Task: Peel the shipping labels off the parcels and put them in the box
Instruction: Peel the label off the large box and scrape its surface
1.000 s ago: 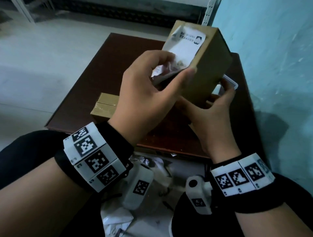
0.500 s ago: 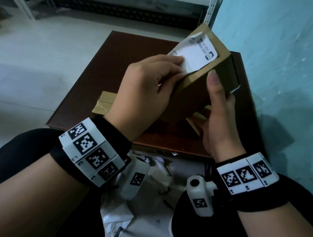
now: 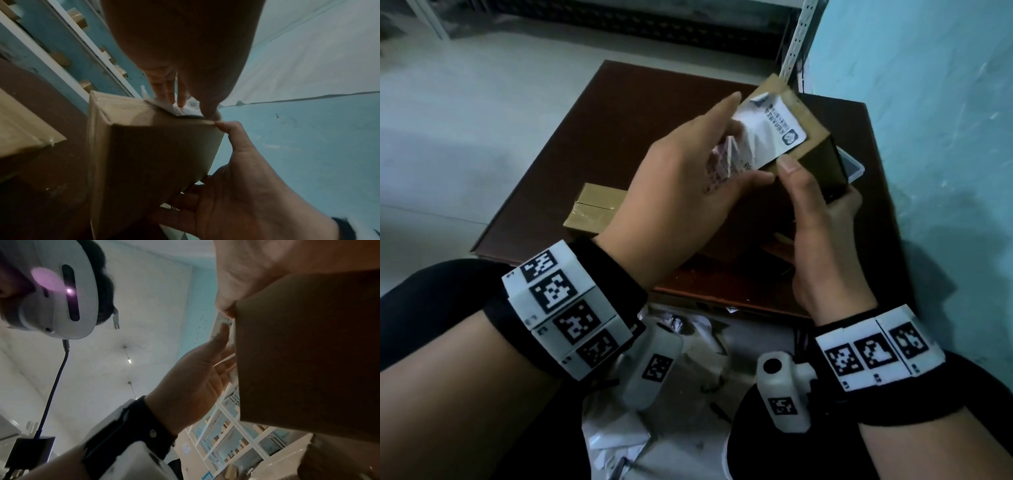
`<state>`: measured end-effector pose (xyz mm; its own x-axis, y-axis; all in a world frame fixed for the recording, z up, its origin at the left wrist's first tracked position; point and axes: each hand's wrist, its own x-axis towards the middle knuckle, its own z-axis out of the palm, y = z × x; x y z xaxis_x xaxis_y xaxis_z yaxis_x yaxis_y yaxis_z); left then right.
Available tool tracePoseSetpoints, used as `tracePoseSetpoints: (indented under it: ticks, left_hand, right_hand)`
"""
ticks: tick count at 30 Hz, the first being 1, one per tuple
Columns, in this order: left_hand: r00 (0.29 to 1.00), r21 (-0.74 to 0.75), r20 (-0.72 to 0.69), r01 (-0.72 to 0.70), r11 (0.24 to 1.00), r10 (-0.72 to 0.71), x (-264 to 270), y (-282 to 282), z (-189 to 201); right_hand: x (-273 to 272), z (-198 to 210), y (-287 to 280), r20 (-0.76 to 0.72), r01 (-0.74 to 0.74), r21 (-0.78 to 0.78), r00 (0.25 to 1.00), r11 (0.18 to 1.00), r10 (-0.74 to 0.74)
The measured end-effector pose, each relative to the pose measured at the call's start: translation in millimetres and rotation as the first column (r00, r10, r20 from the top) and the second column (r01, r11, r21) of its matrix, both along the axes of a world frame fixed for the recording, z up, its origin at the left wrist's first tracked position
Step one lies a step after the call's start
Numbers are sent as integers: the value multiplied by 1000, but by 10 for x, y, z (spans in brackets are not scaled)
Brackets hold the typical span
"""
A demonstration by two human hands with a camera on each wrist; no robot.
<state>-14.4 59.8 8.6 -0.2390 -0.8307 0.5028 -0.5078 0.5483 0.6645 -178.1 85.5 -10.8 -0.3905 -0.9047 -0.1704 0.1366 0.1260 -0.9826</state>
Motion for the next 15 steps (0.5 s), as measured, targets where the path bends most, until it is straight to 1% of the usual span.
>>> tracePoseSetpoints:
  ticks: [5,8,9,11,15]
  left_hand:
    - [1000,-108,17,-16,994,18,39,-78,-43]
    - [998,-127,57,-34,991,42,29,-73,-59]
    - [998,-114,44,-45,993,50,27,-76,-63]
    - [998,-52,-25,-57,997,56,22,-78,-51]
    - [975,135,-210,-40,990,68,27,-69,-13]
  right_hand:
    - [-14,-28,2,-2,-10,0,1000,1000,10]
    - [-33,-35,4,-4,-18,-29,1000,999,18]
    - [-40,-35,6,-6,-21,-30,1000,999,21]
    - [-50,-28,10,-2,-26,-38,1000,999,26]
    - [-34,-23,14,32,-15,-44,999,999,16]
